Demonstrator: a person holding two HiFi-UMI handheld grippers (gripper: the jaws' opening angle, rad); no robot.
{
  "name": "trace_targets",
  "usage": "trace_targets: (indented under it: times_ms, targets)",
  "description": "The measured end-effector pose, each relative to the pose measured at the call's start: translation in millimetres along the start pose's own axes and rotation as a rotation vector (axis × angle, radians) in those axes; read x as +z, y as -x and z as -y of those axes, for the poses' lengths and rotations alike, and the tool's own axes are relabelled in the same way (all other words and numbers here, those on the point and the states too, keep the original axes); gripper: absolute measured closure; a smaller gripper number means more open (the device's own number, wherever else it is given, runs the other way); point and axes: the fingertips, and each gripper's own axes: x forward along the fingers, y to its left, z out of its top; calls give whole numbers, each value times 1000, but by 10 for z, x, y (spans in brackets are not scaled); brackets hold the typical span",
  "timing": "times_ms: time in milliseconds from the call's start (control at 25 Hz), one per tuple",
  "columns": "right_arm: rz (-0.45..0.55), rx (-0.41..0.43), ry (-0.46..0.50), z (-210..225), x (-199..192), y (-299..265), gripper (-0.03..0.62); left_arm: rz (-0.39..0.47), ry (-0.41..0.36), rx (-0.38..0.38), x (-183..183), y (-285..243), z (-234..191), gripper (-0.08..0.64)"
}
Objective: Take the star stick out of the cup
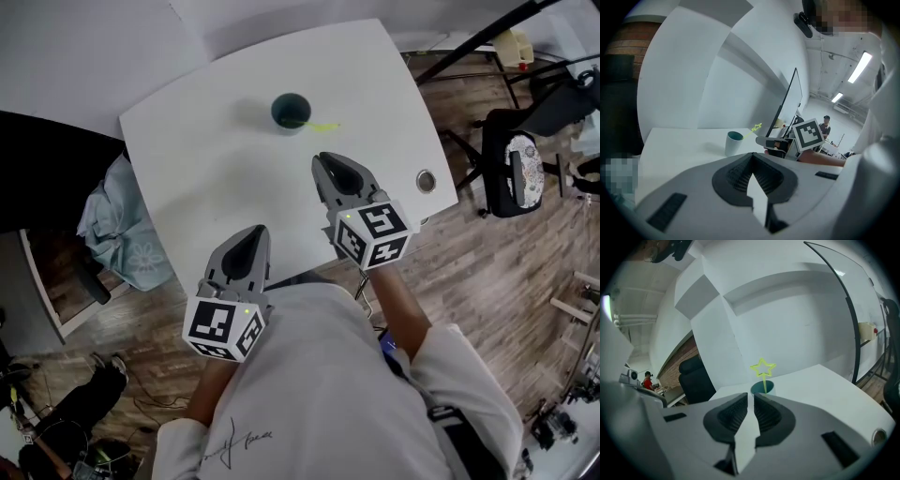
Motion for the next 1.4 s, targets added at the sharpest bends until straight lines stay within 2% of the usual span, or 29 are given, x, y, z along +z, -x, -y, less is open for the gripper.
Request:
trace_targets:
  times_ms: [680,1400]
  targets:
    - [5,-50,-26,219,54,-389,534,-32,30,24,3,-73,-239,558]
    - [-15,-43,-40,312,27,-644,531,-58,49,39,19,-227,-382,558]
